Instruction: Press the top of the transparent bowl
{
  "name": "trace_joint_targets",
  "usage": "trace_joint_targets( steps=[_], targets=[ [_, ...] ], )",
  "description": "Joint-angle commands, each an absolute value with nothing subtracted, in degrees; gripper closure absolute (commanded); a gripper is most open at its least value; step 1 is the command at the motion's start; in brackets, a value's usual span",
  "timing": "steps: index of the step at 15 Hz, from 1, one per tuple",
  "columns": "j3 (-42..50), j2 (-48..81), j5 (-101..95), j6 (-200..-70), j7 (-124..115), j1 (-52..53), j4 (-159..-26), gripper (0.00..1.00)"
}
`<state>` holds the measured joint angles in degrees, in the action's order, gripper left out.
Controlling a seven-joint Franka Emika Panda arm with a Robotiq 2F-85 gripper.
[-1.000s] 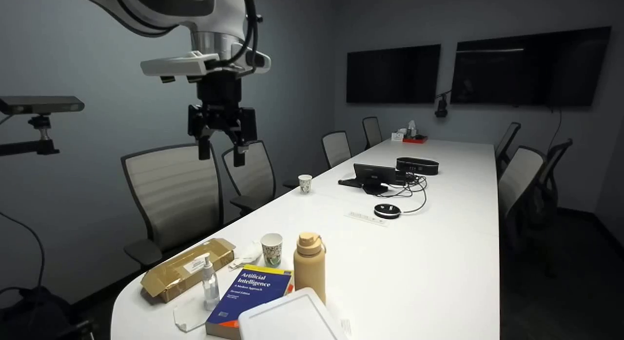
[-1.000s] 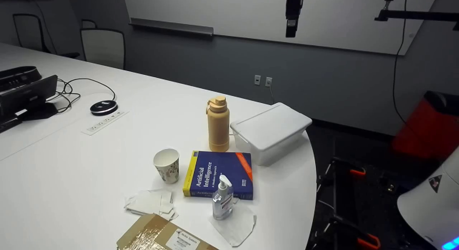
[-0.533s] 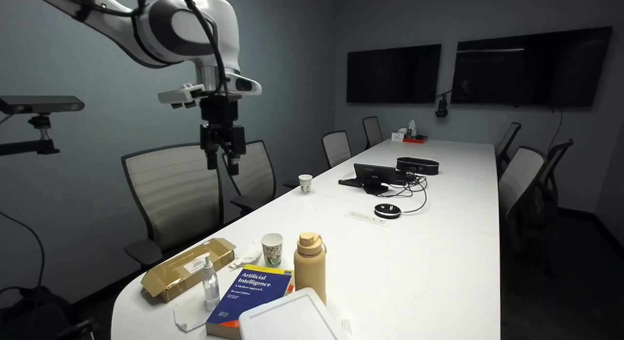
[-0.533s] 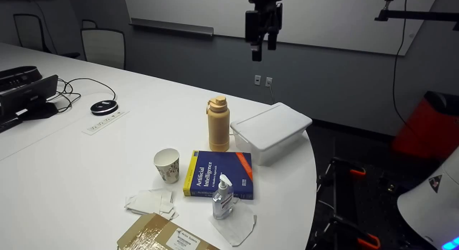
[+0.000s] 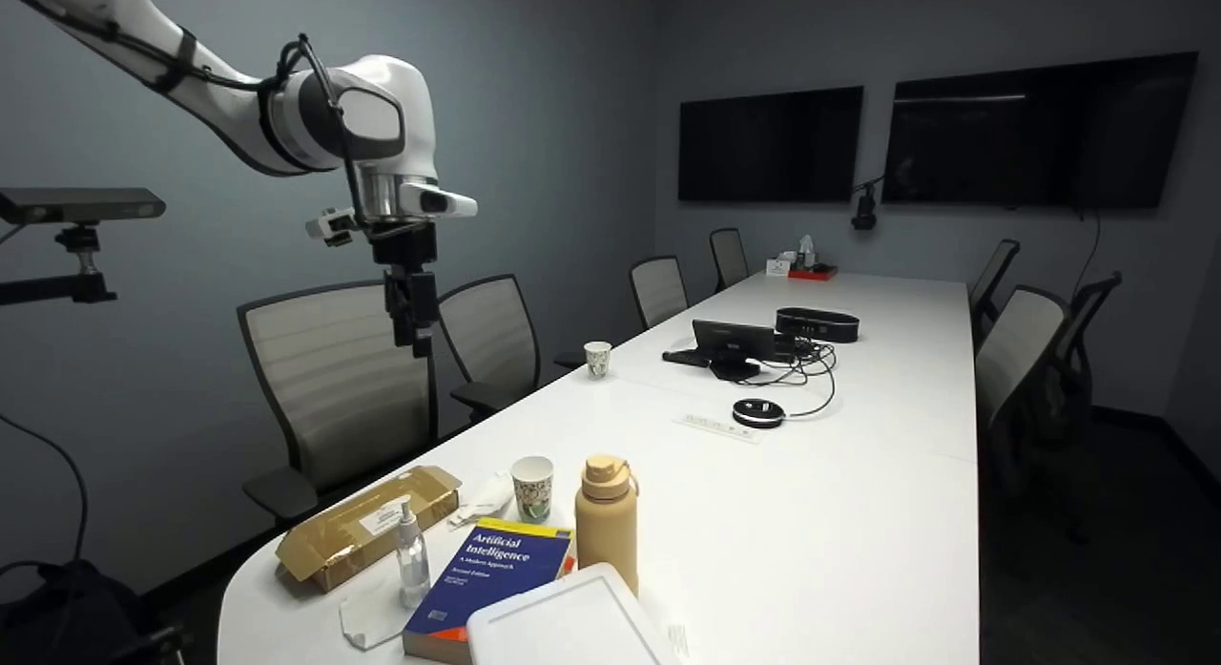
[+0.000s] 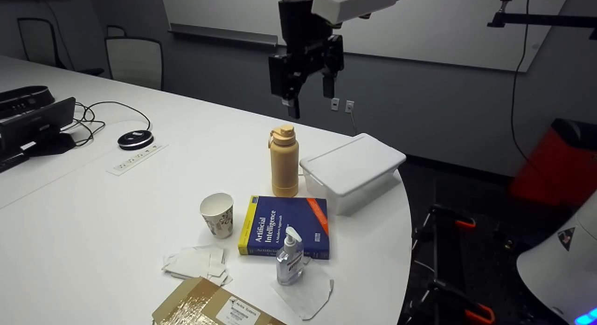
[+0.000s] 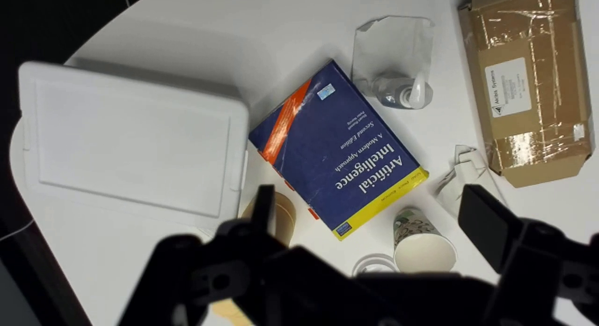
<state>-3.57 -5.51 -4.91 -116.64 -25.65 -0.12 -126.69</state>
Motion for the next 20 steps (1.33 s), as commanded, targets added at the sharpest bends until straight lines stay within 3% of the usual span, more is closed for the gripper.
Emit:
trace_joint_targets(
  steps=[1,4,5,7,15,20],
  targets=[
    [-5.57,-4.34,-3.85,-116.32,-33.73,1.98,-126.24,0.0],
    [-6.73,-3.29,-2.91,-117.67,-39.43,3.52,-127.27,0.0],
    [-7.02,-2.76,-2.64,-118.67,-40.99,3.99,-127.58,0.25],
    [-7.36,-1.3,-3.1,-120.89,-42.27,4.74,-127.87,0.32],
    [-6.05,4.48,-1.6,-134.09,-41.52,5.42,-132.07,0.95],
    [-4.85,9.37,-0.82,-144.23,-38.13,5.45,-134.24,1.0]
  ],
)
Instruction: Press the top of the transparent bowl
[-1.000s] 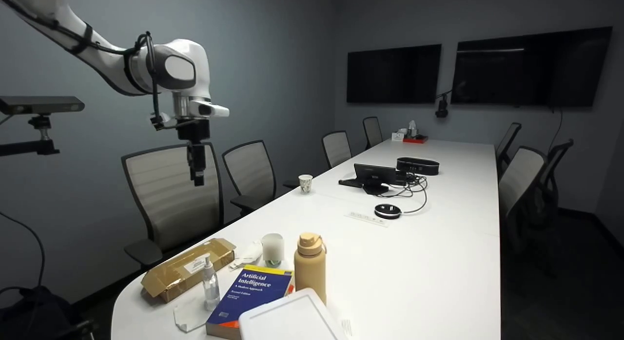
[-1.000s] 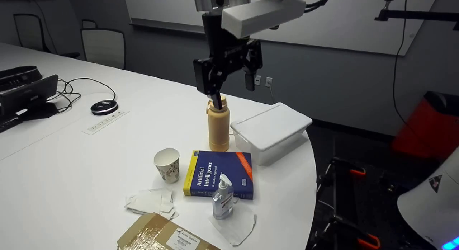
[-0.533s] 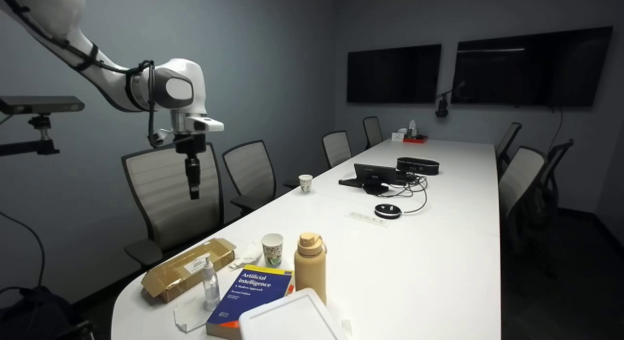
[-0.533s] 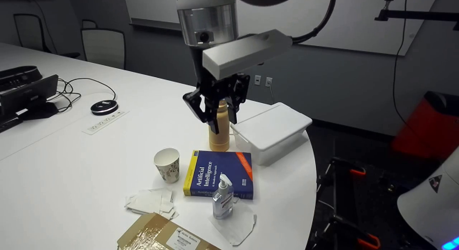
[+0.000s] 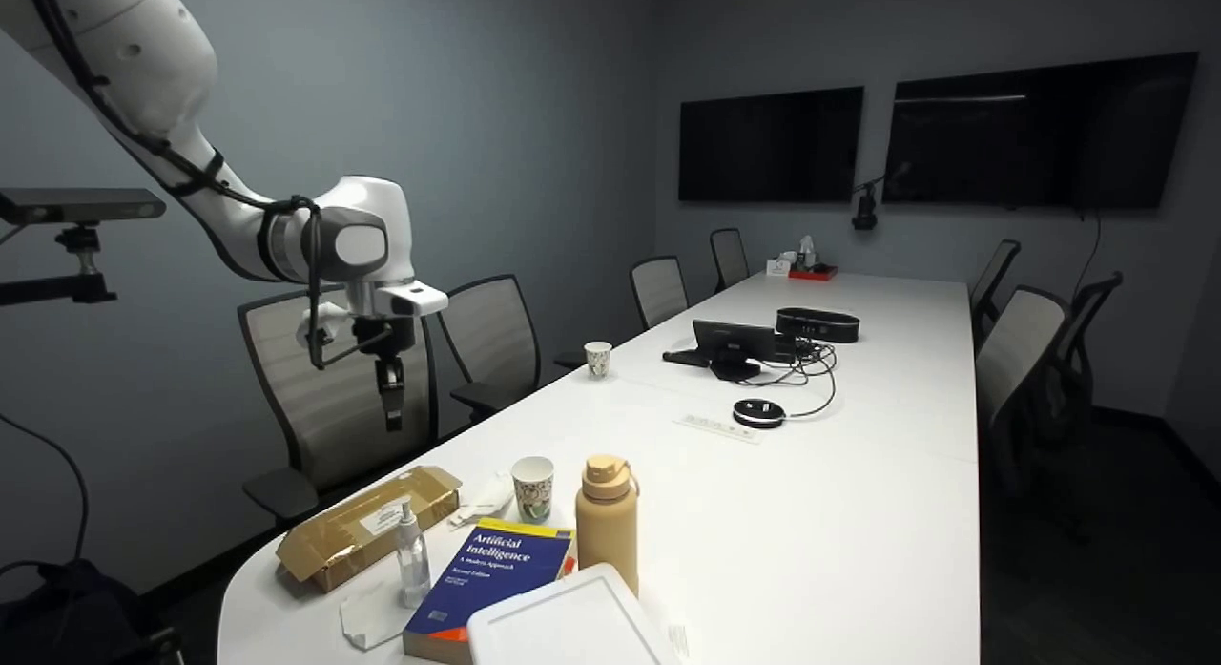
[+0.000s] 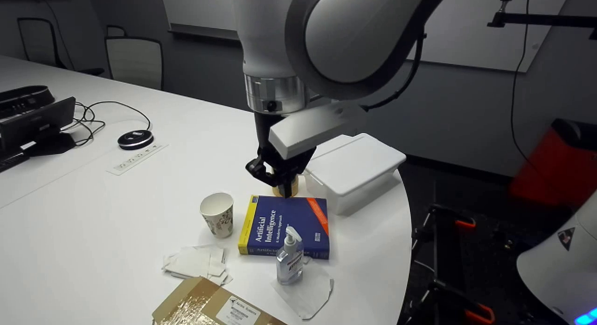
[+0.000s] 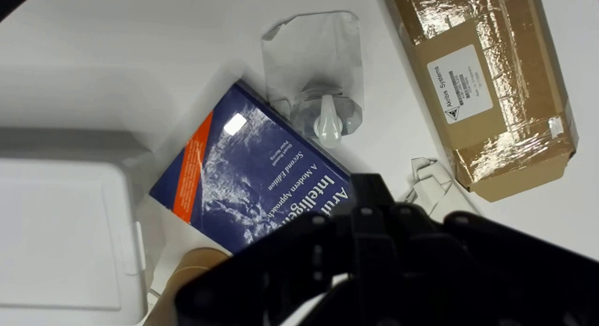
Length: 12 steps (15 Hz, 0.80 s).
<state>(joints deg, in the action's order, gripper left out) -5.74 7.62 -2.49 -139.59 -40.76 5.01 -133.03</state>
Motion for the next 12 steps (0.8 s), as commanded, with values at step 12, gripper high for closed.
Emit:
trace_joint_targets(
  steps=[12],
  targets=[
    [-2.8,17.43,4.81,-152.7,-27.09,5.45,-133.99,1.0]
  ],
)
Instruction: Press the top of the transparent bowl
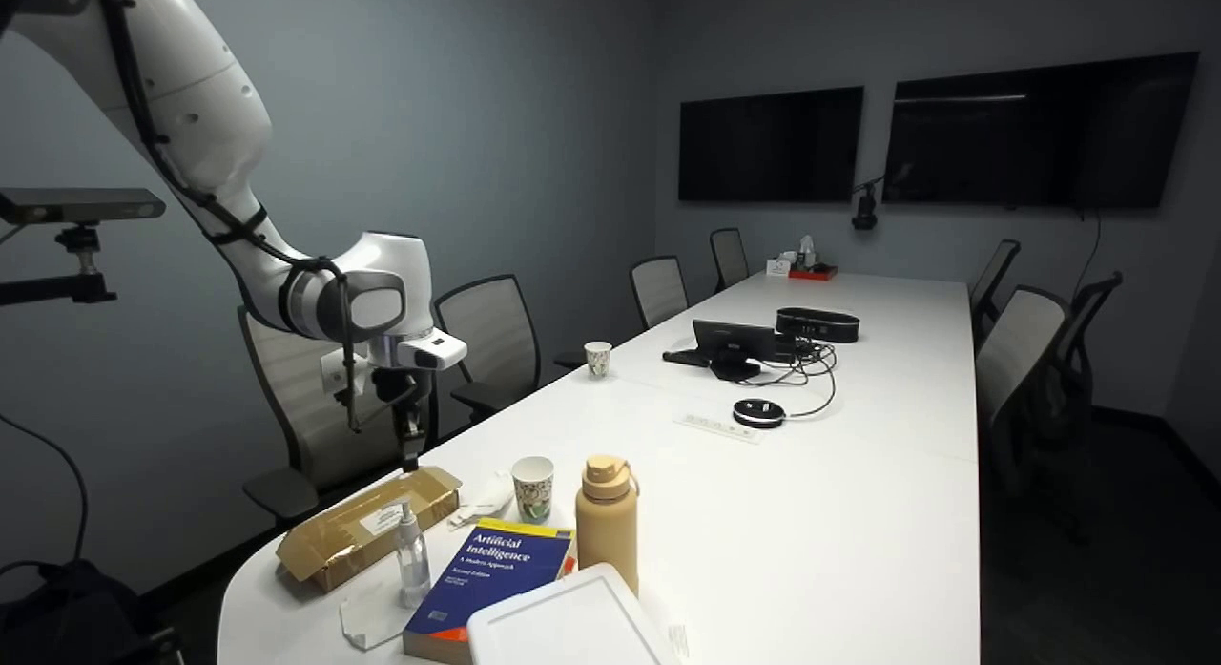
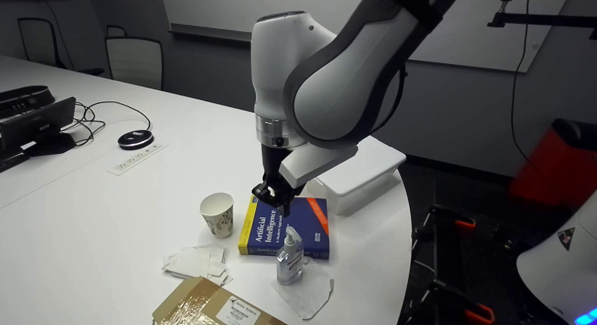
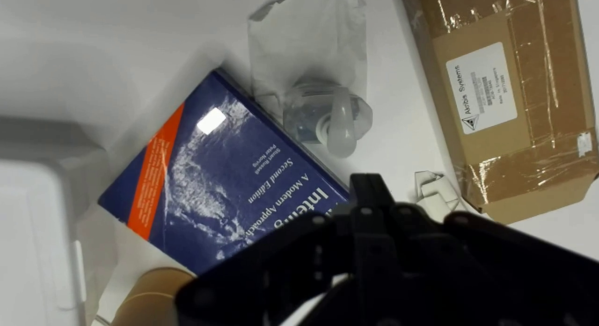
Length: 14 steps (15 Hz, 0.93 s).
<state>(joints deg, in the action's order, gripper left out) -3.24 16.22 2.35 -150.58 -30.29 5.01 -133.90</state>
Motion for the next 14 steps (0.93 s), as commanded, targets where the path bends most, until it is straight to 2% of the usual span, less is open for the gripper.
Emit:
trace_joint_targets(
  steps=[1,14],
  targets=[
    [-2.79,18.07,5.43,-152.96,-26.19,5.31,-133.93,1.0],
    [-2.75,22.08,9.06,-152.58,-22.31,5.38,-132.88,1.0]
  ],
)
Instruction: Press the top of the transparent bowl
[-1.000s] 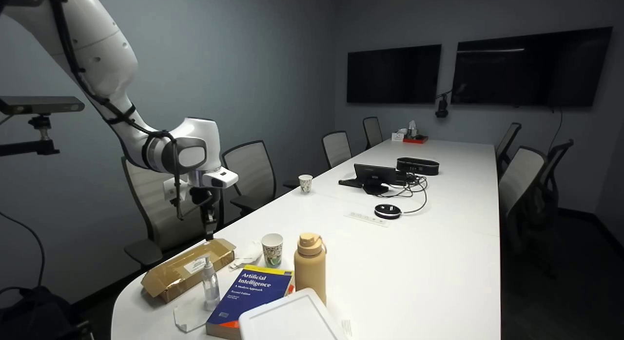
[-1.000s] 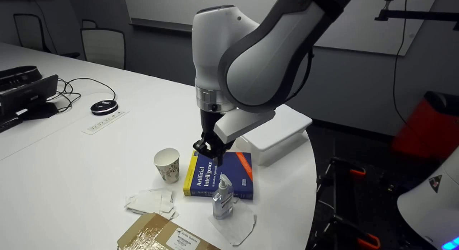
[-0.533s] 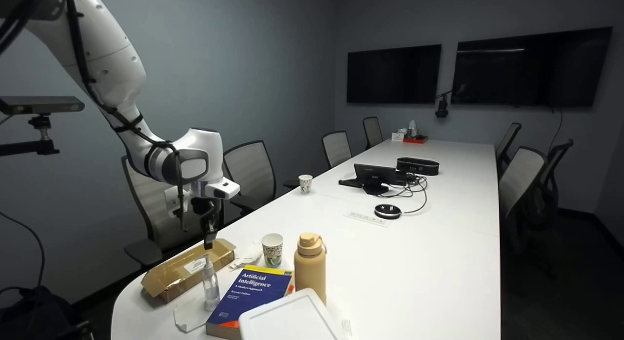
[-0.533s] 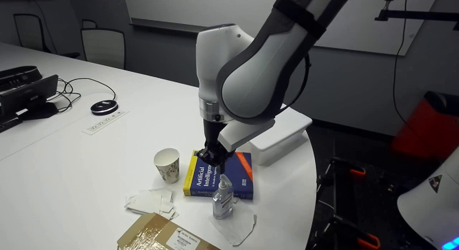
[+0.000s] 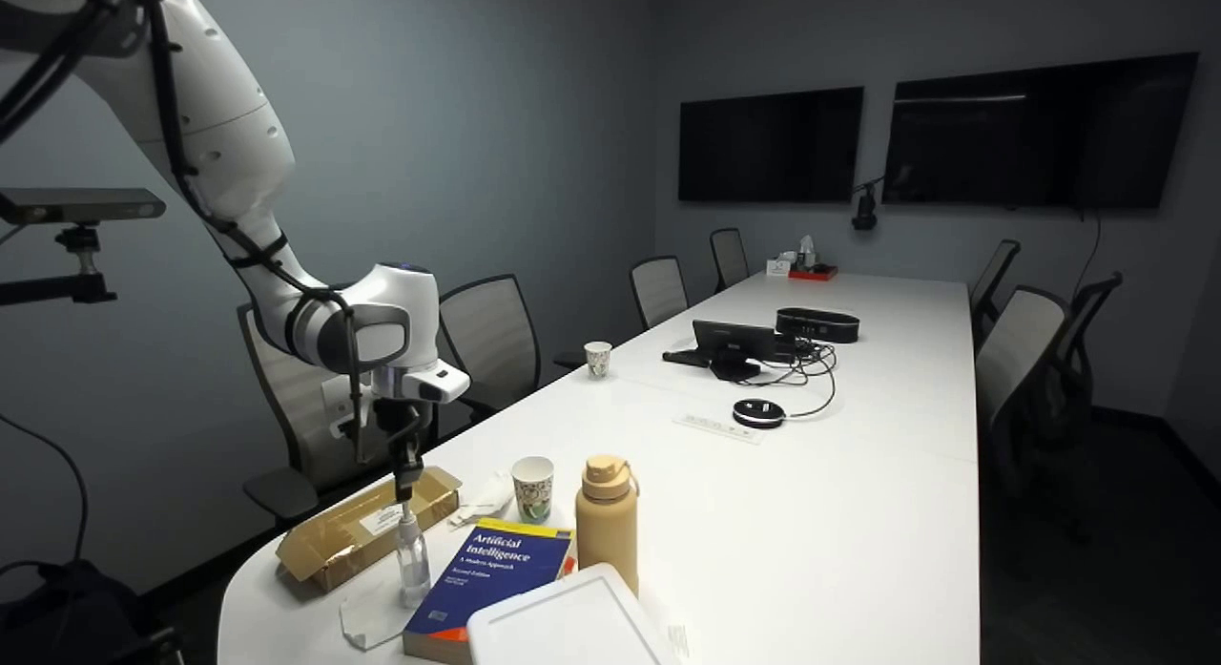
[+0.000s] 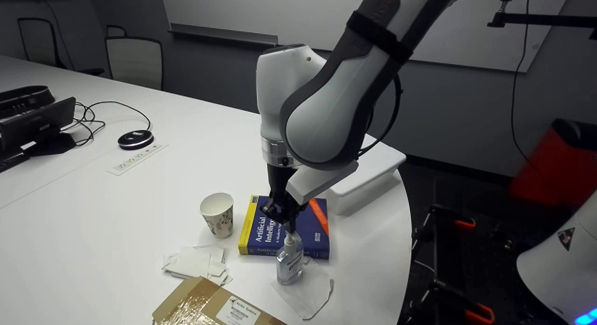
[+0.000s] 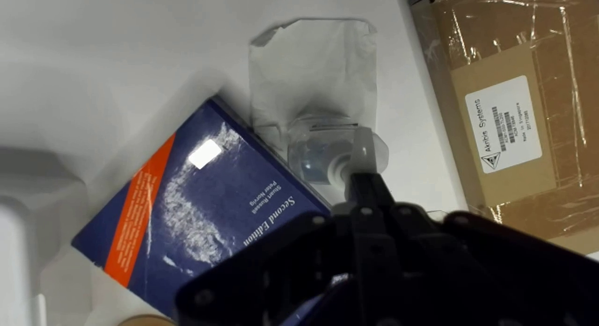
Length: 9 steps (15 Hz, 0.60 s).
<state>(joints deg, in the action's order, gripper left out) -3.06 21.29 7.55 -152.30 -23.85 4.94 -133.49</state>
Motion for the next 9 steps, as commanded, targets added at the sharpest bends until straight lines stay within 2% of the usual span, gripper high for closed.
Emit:
trace_joint_targets(
  steps=[1,9],
  targets=[
    [-2.63,22.25,8.84,-152.51,-22.48,5.52,-132.71,1.0],
    [-3.12,23.56,9.53,-152.76,-21.96,5.31,-132.54,1.0]
  ],
)
